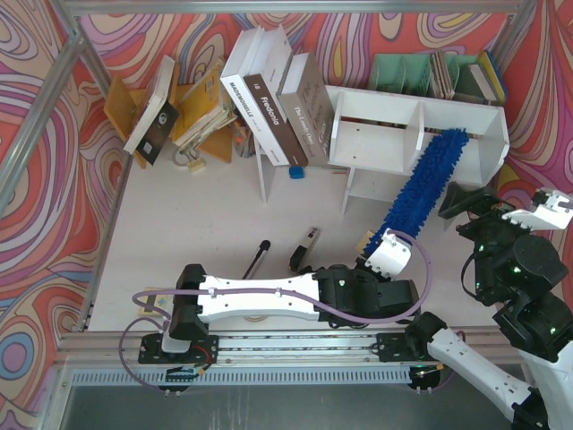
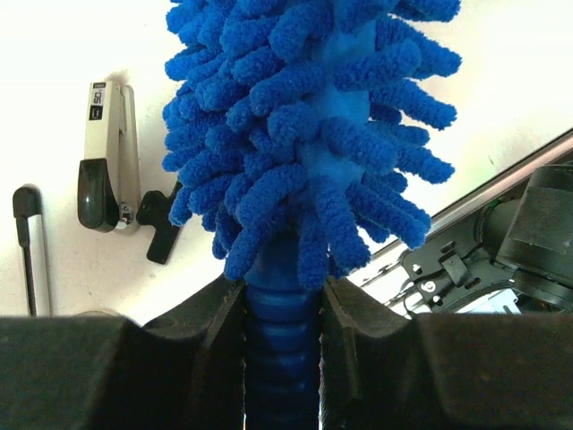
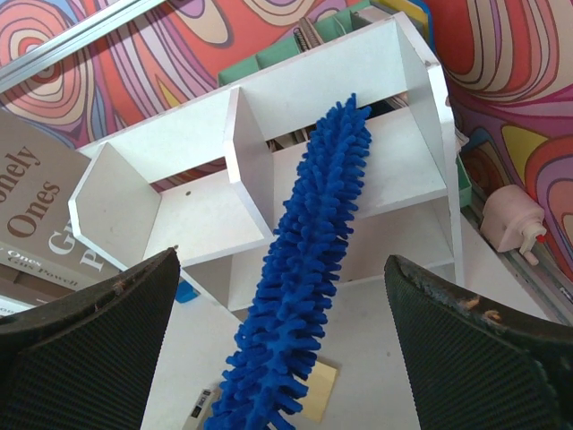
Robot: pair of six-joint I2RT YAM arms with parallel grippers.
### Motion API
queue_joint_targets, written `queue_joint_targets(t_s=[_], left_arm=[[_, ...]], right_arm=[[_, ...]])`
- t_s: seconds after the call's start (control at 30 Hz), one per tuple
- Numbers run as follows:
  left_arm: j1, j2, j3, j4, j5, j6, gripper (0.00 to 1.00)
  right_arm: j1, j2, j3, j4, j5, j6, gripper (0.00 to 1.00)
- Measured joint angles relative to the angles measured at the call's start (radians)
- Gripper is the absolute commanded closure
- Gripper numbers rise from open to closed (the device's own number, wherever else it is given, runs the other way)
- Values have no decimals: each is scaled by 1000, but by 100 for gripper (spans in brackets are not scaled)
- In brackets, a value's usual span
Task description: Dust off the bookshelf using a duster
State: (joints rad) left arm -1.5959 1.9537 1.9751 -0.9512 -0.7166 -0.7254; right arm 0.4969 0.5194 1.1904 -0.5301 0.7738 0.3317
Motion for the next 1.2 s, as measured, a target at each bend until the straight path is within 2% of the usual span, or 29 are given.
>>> queue_joint_targets(t_s=[0.2,0.7,0.97,1.2], left_arm=[[10,8,0,-6,23,1,100],[14,94,95,55,99,127,100],[26,2,-78,85,27,66,100],[29,-40,-92,78,-6,13,100]], right_arm=[[0,1,-19,-2,-1,10,15],[0,2,-33,-7,3,15,16],[0,-16,-43,-7,12,17,16],[0,-19,-62,-6,12,25,16]])
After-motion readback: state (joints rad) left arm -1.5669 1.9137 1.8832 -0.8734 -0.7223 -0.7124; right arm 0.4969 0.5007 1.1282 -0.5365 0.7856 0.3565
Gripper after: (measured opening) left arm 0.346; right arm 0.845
